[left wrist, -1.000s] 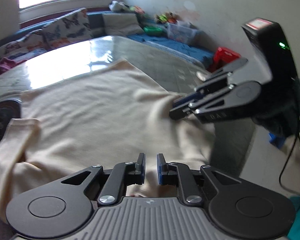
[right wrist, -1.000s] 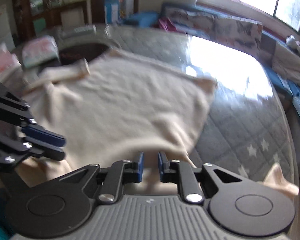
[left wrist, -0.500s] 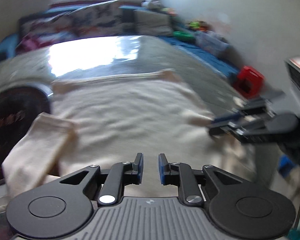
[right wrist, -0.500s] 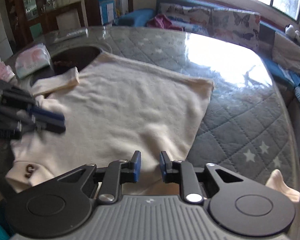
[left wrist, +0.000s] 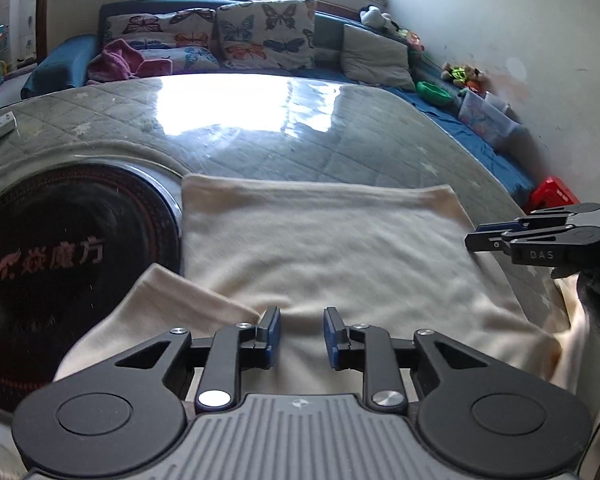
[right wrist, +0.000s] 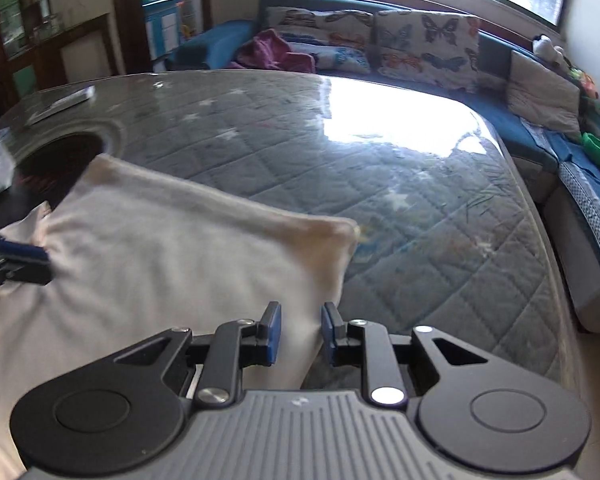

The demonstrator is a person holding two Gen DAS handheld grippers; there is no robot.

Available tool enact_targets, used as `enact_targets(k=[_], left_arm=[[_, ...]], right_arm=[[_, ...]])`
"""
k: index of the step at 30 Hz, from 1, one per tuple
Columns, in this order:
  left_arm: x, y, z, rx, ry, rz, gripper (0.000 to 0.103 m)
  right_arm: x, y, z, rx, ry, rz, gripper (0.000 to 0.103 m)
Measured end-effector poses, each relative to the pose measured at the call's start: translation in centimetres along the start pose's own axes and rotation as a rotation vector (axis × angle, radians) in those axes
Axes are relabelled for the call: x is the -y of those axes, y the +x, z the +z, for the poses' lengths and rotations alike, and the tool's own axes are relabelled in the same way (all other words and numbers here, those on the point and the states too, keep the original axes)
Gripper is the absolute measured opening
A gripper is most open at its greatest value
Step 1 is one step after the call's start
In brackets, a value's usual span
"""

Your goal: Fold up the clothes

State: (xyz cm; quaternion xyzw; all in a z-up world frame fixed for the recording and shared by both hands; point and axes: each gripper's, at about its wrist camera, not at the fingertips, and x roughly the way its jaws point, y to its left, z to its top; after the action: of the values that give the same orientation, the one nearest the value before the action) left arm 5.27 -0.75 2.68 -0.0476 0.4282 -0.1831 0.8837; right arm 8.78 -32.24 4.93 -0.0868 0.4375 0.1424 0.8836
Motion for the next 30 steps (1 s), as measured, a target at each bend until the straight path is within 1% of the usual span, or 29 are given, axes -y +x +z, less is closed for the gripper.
enact_targets(k=[2,3,5,6,7,9,11,14,20,24,26,28,29,30], left_arm=[[-0.4,0.3,0.6,0.015,-0.015,0.004,0.026],[-0.6,0.5,0.8,0.022,-0.02,0.024,0.031],[-1.2,0.8,1.3,0.028,-0.033,0.063,0.031],[-1.6,0.6,1.5,0.033,-0.049,0.058,0.031],[-2.1,0.3,1.7,0.041,-0.064,0.053,0.031],[-2.9,-1.4,1.8,0.083,-0.077,0.054,0.032],[-3.5,-3.3,1.5,0.119,-0.077,0.067,0.035],[-2.7,-3.8,0.1,0.103,-0.023,0.073,0.039],[-1.1,-4.8,-2.8,0.069,0.083,0.084,0.043],[-0.5,-2.8,-3.1,0.056,0.088,0.123,0.043],[-0.4,-2.0,-3.0,0.057,0.085,0.146,0.041],[-0.6,-1.9,-3.1,0.067,0.079,0.145,0.04],[-0.7,-2.0,-3.2,0.075,0.078,0.146,0.032],[-1.0,-2.1,-3.3,0.082,0.077,0.148,0.024]], right_arm=[[0.2,0.9,0.8,0.004,-0.005,-0.009,0.021],[0.1,1.3,1.1,0.005,-0.008,-0.01,0.021],[0.1,2.0,1.9,0.006,-0.011,-0.013,0.021],[0.1,2.4,2.3,0.007,-0.013,-0.014,0.021],[-0.1,2.5,2.5,0.011,-0.018,-0.013,0.021],[-0.6,2.0,2.6,0.024,-0.035,-0.007,0.021],[-1.1,1.5,2.7,0.037,-0.051,-0.001,0.021],[-1.9,0.7,2.7,0.055,-0.075,0.011,0.022],[-5.6,-2.7,0.4,0.078,-0.16,0.096,0.022],[-7.5,-4.2,-1.1,0.082,-0.198,0.137,0.023],[-8.4,-5.0,-1.9,0.084,-0.214,0.153,0.024],[-9.0,-5.7,-2.6,0.085,-0.228,0.158,0.025],[-9.1,-5.9,-2.8,0.085,-0.232,0.157,0.028],[-9.2,-6.1,-3.0,0.086,-0.235,0.155,0.029]])
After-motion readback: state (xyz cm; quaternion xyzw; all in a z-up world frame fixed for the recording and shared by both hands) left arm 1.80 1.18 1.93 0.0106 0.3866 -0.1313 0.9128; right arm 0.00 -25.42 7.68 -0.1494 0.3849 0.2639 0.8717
